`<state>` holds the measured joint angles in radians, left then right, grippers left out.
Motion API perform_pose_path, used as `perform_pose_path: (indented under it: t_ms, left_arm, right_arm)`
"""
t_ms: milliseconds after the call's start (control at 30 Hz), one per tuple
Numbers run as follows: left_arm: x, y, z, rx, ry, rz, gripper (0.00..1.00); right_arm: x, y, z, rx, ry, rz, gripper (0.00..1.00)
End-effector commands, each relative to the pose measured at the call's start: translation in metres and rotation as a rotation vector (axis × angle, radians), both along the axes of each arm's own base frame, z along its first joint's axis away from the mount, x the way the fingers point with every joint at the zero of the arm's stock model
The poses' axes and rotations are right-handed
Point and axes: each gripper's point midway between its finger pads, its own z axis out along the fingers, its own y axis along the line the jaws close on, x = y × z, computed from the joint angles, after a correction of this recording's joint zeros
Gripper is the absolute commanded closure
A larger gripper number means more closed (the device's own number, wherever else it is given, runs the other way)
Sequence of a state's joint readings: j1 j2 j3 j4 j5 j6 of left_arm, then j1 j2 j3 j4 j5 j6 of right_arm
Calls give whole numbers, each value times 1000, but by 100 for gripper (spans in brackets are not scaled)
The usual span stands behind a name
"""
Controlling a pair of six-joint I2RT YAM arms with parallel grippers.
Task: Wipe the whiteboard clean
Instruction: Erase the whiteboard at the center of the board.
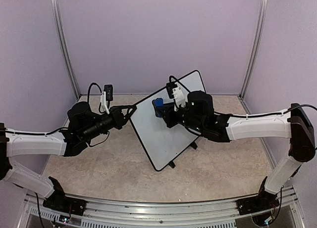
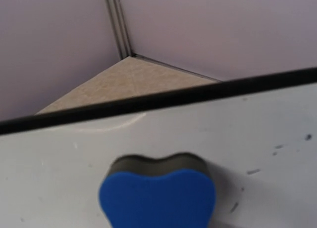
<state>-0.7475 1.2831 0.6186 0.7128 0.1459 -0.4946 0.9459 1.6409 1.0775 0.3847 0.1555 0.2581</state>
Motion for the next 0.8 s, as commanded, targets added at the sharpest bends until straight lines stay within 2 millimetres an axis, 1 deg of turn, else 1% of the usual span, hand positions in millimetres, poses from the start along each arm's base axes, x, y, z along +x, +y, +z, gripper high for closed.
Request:
perform_pose_path:
  t_ms: [0, 67, 133, 233, 333, 433, 500, 567, 667, 767]
  left_arm:
    - [-48, -31, -47, 136, 58, -262, 100]
    - [-48, -31, -48, 136, 60, -264, 100]
    - [-48, -32, -48, 136, 60, -265, 100]
    - [-48, -32, -49, 137, 64, -266, 100]
    - [-48, -32, -50, 138, 64, -265, 100]
    - [-47, -32, -50, 139, 64, -264, 100]
    - [-47, -32, -50, 140, 65, -263, 100]
    - [-47, -32, -50, 139, 64, -263, 100]
    - [-48, -32, -49, 138, 62, -265, 100]
    - [-48, -31, -48, 137, 61, -264, 100]
  right_arm:
    - [-21, 17, -49, -59, 146, 133, 78]
    - [-31, 23, -56, -63, 152, 160, 78]
    - [-45, 35, -59, -76, 157, 215, 78]
    - [-56, 47, -57, -90, 152, 244, 78]
    - [-61, 56, -54, -97, 165, 249, 78]
    - [-55, 58, -60, -134, 200, 187, 78]
    - [-48, 54, -61, -149, 215, 132, 78]
    - [-41, 45, -62, -167, 217, 65, 78]
    - [-27, 27, -58, -186, 198, -31, 77]
    - [-8, 3, -53, -172, 197, -95, 77]
